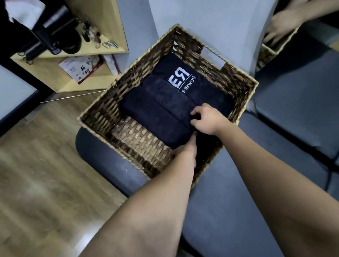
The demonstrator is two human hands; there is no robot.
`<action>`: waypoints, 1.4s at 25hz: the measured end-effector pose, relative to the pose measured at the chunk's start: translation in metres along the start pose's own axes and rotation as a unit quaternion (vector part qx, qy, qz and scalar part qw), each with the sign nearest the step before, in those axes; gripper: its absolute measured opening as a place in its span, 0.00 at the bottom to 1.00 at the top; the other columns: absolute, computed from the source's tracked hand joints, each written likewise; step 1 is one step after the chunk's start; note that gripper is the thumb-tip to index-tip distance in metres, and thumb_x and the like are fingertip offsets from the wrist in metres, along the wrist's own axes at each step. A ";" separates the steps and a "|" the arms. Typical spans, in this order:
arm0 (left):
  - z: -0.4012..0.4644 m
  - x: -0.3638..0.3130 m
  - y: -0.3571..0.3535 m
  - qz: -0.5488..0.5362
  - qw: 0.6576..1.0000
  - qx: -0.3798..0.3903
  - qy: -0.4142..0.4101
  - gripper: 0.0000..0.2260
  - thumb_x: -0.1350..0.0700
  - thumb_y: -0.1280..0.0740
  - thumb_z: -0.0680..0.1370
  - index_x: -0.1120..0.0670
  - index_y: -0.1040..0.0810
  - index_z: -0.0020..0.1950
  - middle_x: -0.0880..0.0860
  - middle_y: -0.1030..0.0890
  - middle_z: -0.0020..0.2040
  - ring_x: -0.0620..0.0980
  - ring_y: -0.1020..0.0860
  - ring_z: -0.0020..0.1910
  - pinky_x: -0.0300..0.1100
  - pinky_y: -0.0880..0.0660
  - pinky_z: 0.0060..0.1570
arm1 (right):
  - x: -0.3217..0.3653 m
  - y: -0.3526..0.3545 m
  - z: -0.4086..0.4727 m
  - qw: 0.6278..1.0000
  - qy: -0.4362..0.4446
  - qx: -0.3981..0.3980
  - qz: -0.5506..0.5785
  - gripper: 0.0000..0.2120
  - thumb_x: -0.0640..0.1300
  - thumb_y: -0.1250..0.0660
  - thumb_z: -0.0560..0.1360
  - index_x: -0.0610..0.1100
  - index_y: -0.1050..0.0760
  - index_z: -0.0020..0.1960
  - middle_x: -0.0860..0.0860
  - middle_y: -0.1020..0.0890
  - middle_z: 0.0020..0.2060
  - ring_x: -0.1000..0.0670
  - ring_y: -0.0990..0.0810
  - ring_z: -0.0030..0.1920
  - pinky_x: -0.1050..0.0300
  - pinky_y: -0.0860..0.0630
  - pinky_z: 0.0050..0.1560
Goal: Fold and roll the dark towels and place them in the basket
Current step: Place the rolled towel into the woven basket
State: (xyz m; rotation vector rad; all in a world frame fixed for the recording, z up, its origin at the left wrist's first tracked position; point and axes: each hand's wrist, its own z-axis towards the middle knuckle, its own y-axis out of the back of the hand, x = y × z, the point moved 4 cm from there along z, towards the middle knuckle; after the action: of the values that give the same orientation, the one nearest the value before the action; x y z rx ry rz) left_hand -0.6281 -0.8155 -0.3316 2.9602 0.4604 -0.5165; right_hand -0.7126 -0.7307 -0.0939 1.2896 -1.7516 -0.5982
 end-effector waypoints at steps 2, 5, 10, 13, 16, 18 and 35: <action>-0.047 0.003 0.003 -0.032 0.999 0.039 0.007 0.47 0.27 0.22 0.46 0.52 0.19 0.57 0.56 0.14 0.54 0.59 0.15 0.49 0.58 0.19 0.53 | 0.001 -0.002 -0.001 1.000 -0.003 0.003 0.004 0.20 0.53 0.34 0.77 0.52 0.26 0.68 0.49 0.29 0.62 0.39 0.29 0.65 0.47 0.30 0.67; -0.117 -0.026 0.014 -0.047 0.996 0.081 0.003 0.31 0.43 0.21 0.54 0.55 0.15 0.53 0.57 0.13 0.49 0.59 0.14 0.46 0.55 0.18 0.53 | 0.000 -0.003 -0.002 1.000 -0.005 0.001 0.005 0.21 0.54 0.35 0.78 0.51 0.27 0.70 0.48 0.30 0.65 0.38 0.31 0.67 0.48 0.31 0.67; -0.076 -0.011 0.007 -0.069 0.986 0.155 0.008 0.41 0.36 0.19 0.54 0.53 0.17 0.63 0.56 0.15 0.57 0.59 0.15 0.55 0.55 0.21 0.62 | -0.003 -0.005 0.000 1.000 -0.010 0.006 -0.001 0.22 0.54 0.37 0.79 0.51 0.28 0.72 0.47 0.31 0.67 0.37 0.32 0.67 0.48 0.32 0.67; -0.120 -0.028 0.017 -0.059 0.994 0.095 -0.005 0.50 0.25 0.23 0.54 0.53 0.22 0.68 0.54 0.16 0.60 0.57 0.17 0.57 0.52 0.23 0.62 | 0.000 -0.004 -0.003 1.000 0.000 0.014 -0.009 0.22 0.50 0.38 0.79 0.50 0.29 0.73 0.46 0.31 0.67 0.37 0.30 0.68 0.46 0.31 0.69; -0.155 -0.049 0.035 -0.127 0.989 -0.063 -0.031 0.49 0.27 0.31 0.69 0.56 0.41 0.79 0.60 0.30 0.74 0.64 0.29 0.71 0.58 0.33 0.72 | 0.001 -0.006 -0.008 1.000 0.006 0.026 -0.012 0.22 0.50 0.39 0.80 0.49 0.29 0.73 0.45 0.30 0.68 0.37 0.29 0.68 0.45 0.31 0.70; -0.173 -0.074 0.050 -0.111 0.980 -0.137 -0.094 0.42 0.32 0.36 0.76 0.57 0.44 0.80 0.61 0.36 0.77 0.64 0.33 0.73 0.59 0.37 0.73 | 0.004 -0.005 -0.016 1.000 0.024 0.010 0.001 0.22 0.52 0.39 0.81 0.48 0.29 0.73 0.45 0.29 0.66 0.38 0.27 0.66 0.46 0.30 0.70; -0.361 -0.246 0.042 0.341 0.703 0.053 -0.621 0.24 0.40 0.38 0.82 0.50 0.27 0.73 0.50 0.27 0.74 0.48 0.30 0.72 0.41 0.36 0.71 | 0.041 0.146 -0.124 0.913 0.087 -0.309 0.250 0.20 0.56 0.45 0.85 0.41 0.23 0.54 0.48 0.20 0.45 0.47 0.23 0.48 0.55 0.33 0.47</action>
State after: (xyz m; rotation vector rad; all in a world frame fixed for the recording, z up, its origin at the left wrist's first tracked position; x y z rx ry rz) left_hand -0.7222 -0.8693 0.0938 1.8324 -0.7689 -2.0684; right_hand -0.6871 -0.7040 0.0991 0.4165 -1.4826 -0.6400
